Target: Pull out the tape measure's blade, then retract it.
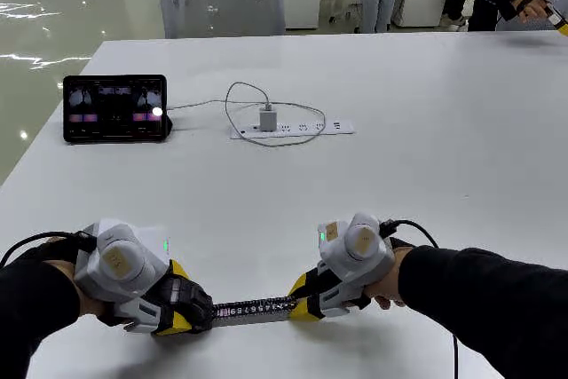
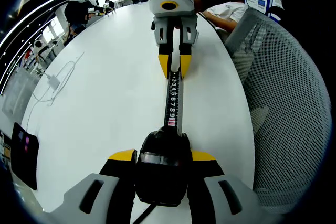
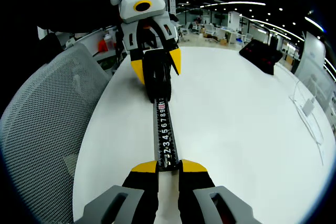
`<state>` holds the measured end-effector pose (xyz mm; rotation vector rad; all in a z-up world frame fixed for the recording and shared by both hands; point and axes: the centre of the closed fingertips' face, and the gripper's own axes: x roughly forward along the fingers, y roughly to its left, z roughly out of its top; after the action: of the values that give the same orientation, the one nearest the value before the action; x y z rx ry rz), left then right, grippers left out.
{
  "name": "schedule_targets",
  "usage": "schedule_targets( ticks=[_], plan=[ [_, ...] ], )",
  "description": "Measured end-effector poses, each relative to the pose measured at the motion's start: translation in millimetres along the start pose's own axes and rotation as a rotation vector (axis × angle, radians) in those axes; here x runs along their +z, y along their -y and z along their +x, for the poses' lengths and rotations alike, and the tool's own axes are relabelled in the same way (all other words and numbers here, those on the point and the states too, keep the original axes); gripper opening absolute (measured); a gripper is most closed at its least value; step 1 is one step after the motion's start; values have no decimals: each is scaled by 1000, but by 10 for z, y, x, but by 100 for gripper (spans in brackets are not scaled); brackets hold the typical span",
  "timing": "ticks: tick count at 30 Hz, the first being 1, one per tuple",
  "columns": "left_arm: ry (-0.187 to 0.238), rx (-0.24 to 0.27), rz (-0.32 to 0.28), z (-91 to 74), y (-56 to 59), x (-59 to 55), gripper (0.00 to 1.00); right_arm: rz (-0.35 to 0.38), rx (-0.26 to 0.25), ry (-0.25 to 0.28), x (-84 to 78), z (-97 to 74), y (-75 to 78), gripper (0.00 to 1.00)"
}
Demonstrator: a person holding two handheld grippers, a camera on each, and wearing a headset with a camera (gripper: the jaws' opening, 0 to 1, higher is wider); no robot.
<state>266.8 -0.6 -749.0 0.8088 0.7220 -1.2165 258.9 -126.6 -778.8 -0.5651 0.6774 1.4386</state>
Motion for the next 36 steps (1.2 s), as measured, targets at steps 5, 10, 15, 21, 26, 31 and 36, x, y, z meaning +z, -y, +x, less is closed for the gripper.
schedule_targets(
  ticks=[5, 10, 15, 21, 26, 31, 36],
  plan=[
    [2, 2, -1, 2, 0, 2, 32, 2, -4, 0, -21, -23, -3, 10],
    [3, 1, 0, 0, 2, 3, 33, 3, -7, -3, -49, -52, -2, 10],
    [3, 0, 0, 1, 5, 4, 33, 11, -13, 0, -79, -76, -4, 10],
    [1, 1, 0, 1, 8, 6, 33, 13, -13, -2, -108, -103, -2, 10],
    [1, 1, 0, 0, 7, 6, 33, 14, -16, -2, -125, -127, -1, 10],
    [0, 0, 0, 1, 5, 5, 33, 18, -17, -2, -147, -158, 1, 10],
    [1, 0, 0, 2, 4, 3, 33, 20, -19, -4, -168, -185, -1, 10]
  ],
)
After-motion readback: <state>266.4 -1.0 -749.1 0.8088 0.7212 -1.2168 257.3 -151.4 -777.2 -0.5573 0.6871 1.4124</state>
